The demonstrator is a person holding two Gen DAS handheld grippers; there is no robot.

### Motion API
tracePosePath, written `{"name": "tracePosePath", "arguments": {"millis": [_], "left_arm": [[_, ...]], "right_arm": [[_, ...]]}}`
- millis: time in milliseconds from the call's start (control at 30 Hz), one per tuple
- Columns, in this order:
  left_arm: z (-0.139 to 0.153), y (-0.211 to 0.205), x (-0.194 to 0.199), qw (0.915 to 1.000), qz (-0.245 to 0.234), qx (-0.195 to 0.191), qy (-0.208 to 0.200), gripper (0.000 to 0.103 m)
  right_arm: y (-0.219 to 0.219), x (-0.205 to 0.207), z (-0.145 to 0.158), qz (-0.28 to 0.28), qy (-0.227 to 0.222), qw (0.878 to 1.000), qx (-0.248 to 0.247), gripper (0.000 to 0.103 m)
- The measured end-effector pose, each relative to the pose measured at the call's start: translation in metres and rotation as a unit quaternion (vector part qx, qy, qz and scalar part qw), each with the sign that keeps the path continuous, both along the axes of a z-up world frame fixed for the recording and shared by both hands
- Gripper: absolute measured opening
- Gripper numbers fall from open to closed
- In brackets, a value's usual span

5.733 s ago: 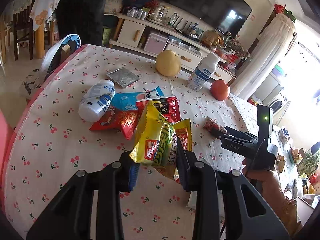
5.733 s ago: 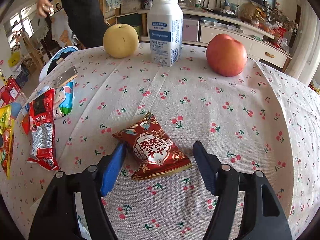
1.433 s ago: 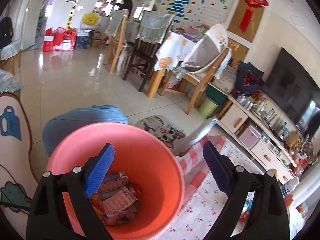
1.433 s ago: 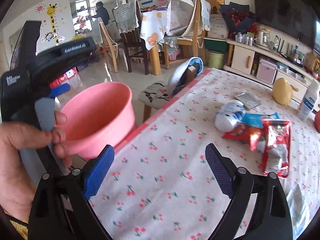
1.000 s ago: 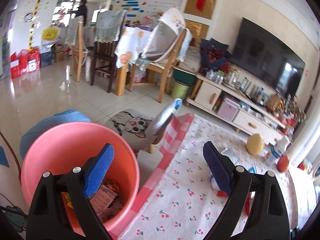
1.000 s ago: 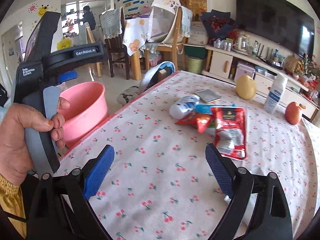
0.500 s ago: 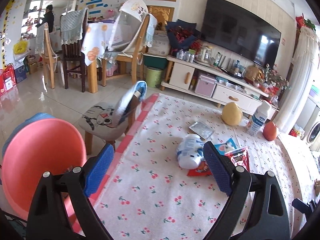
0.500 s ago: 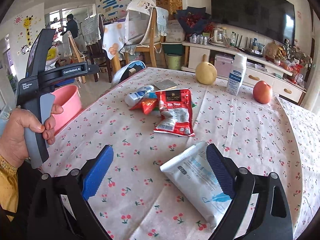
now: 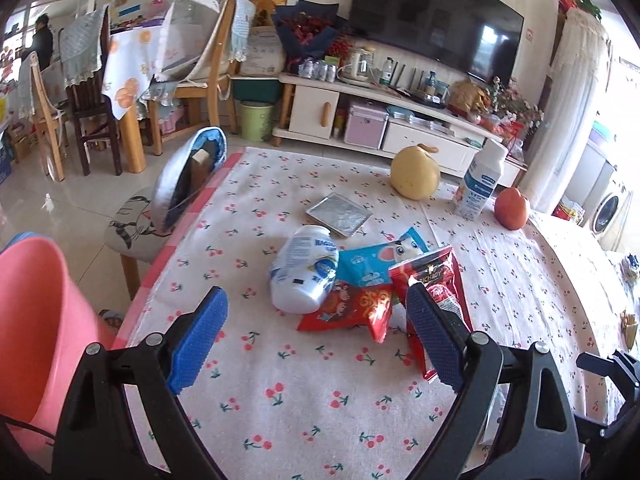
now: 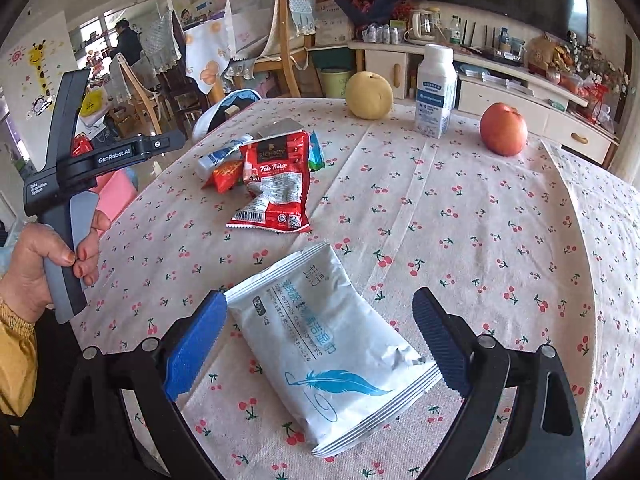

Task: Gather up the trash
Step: 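Lower left tool around the silver foil tray while right tool straddles the wipes packet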

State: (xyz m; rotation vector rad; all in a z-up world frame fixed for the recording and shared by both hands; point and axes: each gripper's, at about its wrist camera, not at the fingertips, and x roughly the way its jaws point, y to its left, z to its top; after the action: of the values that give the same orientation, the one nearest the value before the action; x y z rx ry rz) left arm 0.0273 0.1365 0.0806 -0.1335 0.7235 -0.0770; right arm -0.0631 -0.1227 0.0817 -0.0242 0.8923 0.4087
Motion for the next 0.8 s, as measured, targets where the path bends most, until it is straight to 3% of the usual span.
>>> {"name": "tracePosePath", "arguments": {"millis": [133,300,467,600,800], "left_arm": [[-0.004,-0.006,0.015,0.9998,-0.003,-0.006,0.016,0.091],[-0.001,-0.028,0.042,0.999,-0.012,0.037,0.023,0.091],[0.004,-0.052,0.085,0.9932,-0.056,0.097,0.033,0.091],[-0.004,-0.047,0.129,0.9901,-0.076,0.093,0.072,0.091],[-0.027,-0.041,0.164,0.9828,-0.118,0.059,0.13,0.091]], "right_arm": [[0.008,0.0,-0.003,0.022,0.009,1.0,-0.007,0.093],[0.011,0.002,-0.005,0.031,0.016,0.999,-0.009,0.093],[0.001,0.007,-0.001,0.021,0.019,0.999,0.014,0.093],[-0.008,0.014,-0.003,0.011,0.029,0.999,0.025,0.093],[-0.015,0.022,-0.015,0.013,0.071,0.996,0.045,0.093]]}}
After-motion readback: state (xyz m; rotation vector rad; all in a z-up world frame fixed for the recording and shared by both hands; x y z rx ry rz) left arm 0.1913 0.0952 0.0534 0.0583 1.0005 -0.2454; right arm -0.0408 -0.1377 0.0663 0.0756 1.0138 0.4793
